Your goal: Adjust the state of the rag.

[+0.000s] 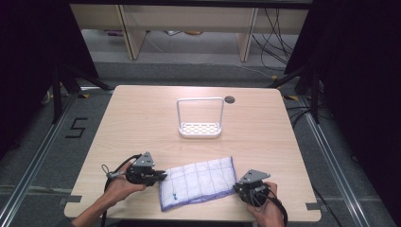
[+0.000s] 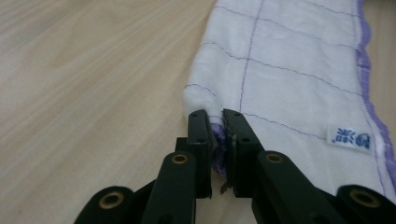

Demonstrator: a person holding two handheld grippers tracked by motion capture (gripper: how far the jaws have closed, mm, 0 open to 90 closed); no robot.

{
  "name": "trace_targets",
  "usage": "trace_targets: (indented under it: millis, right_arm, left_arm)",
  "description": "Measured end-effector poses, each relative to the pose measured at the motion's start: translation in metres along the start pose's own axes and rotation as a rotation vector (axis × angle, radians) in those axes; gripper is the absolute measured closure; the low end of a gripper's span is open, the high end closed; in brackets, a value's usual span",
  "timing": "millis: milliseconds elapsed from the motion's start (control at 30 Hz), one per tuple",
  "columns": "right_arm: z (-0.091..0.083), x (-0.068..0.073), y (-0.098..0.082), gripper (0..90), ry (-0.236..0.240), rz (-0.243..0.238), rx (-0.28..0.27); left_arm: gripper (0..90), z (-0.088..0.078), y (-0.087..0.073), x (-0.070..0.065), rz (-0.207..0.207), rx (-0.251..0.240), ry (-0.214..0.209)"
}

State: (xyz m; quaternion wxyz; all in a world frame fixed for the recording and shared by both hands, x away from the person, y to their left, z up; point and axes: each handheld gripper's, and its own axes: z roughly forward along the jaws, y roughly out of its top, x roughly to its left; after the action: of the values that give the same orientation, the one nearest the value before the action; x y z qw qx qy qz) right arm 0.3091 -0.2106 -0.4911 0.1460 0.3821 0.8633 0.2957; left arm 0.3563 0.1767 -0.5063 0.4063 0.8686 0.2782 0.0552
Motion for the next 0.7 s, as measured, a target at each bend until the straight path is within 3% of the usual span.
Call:
trace_targets:
  millis: [100,167,233,300,333,400,500,600,667,700]
  right_arm:
    - [0.007,-0.011,0.017,84.4,0.007,-0.025,-0.016]
    - [0.016,-0.023,0.035,84.5,0.026,-0.014,-0.015]
    - [0.019,-0.027,0.040,84.5,0.036,-0.008,-0.019]
    - [0.028,-0.033,0.057,84.5,0.036,-0.002,0.012]
    - [0.028,-0.033,0.057,84.5,0.036,-0.002,0.012]
    - [0.039,-0.037,0.072,84.5,0.040,-0.034,0.026]
    - [0.053,-0.039,0.082,84.5,0.047,-0.050,0.029]
    - [0.069,-0.043,0.091,82.7,0.053,-0.104,0.069]
    - [0.073,-0.044,0.091,81.4,0.047,-0.105,0.055]
    - [0.074,-0.046,0.093,73.2,0.042,-0.071,0.048]
  left_arm:
    - [81.3,-0.004,-0.008,-0.011,-0.004,-0.010,-0.014]
    - [81.3,-0.006,-0.014,-0.018,-0.008,-0.012,-0.025]
    - [81.3,-0.008,-0.018,-0.027,-0.025,-0.021,-0.043]
    - [81.0,-0.011,-0.020,-0.040,-0.020,-0.037,-0.070]
    - [80.7,-0.011,-0.020,-0.040,-0.020,-0.037,-0.070]
    - [80.3,-0.012,-0.022,-0.054,-0.035,-0.053,-0.083]
    - [79.5,-0.012,-0.023,-0.060,-0.035,-0.053,-0.098]
    - [76.7,-0.009,-0.024,-0.073,-0.013,-0.049,-0.116]
    - [74.8,-0.007,-0.024,-0.075,-0.012,-0.039,-0.131]
    - [69.0,-0.007,-0.025,-0.077,-0.016,-0.034,-0.140]
